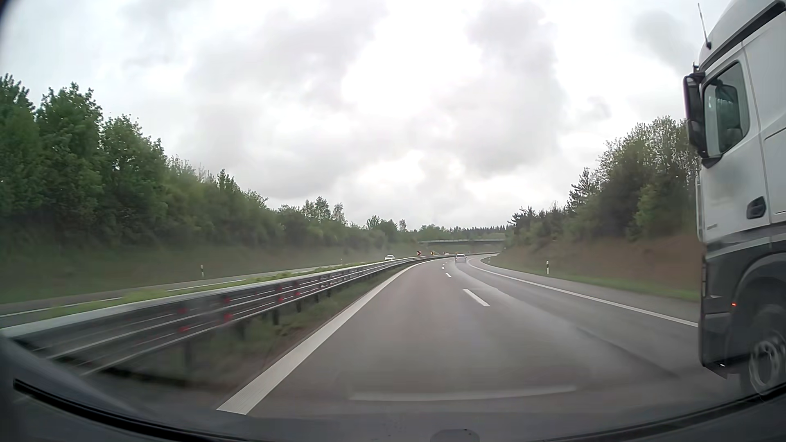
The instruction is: Follow the waypoints while adhering to traffic rules and regulations
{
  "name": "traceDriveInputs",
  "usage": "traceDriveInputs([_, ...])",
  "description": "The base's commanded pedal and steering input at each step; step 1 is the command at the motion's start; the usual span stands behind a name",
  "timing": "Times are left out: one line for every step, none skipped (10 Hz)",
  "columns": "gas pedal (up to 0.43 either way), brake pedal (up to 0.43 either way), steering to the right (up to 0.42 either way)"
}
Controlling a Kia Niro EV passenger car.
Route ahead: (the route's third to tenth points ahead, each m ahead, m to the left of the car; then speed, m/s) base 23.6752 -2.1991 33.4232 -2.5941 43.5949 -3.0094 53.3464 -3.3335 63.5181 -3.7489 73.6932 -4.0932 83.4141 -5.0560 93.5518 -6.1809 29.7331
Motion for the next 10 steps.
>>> traceDriveInputs([0.248,0.000,0.004])
traceDriveInputs([0.248,0.000,0.004])
traceDriveInputs([0.248,0.000,0.004])
traceDriveInputs([0.248,0.000,0.004])
traceDriveInputs([0.248,0.000,0.004])
traceDriveInputs([0.248,0.000,0.005])
traceDriveInputs([0.248,0.000,0.006])
traceDriveInputs([0.248,0.000,0.007])
traceDriveInputs([0.248,0.000,0.007])
traceDriveInputs([0.248,0.000,0.007])
